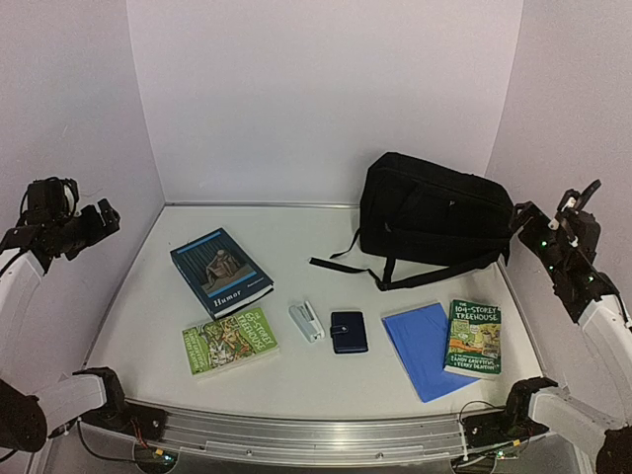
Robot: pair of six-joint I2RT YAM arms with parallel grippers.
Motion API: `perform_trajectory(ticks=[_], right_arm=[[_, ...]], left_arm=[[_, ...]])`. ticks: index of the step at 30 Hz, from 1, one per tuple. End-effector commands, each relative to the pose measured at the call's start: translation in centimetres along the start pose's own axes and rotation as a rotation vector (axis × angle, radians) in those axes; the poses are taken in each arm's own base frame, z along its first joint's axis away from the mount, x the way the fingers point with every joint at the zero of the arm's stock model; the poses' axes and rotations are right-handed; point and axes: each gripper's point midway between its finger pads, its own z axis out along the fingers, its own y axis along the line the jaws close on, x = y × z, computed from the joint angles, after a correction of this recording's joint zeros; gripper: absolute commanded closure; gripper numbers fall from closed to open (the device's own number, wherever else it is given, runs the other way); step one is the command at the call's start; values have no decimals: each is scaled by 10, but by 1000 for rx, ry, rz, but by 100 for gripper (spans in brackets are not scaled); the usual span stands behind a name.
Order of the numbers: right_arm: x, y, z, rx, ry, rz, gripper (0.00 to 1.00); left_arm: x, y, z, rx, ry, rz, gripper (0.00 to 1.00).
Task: Pack the student bag
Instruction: Move the student bag to the center of the board.
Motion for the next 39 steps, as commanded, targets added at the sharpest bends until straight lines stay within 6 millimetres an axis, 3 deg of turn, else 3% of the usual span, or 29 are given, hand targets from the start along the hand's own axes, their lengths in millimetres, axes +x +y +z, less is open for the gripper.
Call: perform_trajectory(ticks=[1,8,14,23,30,39], right_arm=[[-10,8,-5,-31,-19,-2,2],[-15,31,-3,-122,19,38,2],[-12,56,15,-189,119,188,2],[16,83,64,-200,321,456,2],[23,90,97,-184,342,604,5],[35,92,134,-173,335,701,19]], left_arm=[[-8,-6,0,29,-24,16,0],[-26,-26,6,97,-2,18,0],[-48,-49,12,195,-30,27,0],[-6,-57,31,310,82,43,0],[-11,-57,22,300,48,71,0],[-15,-60,10,319,16,88,0]])
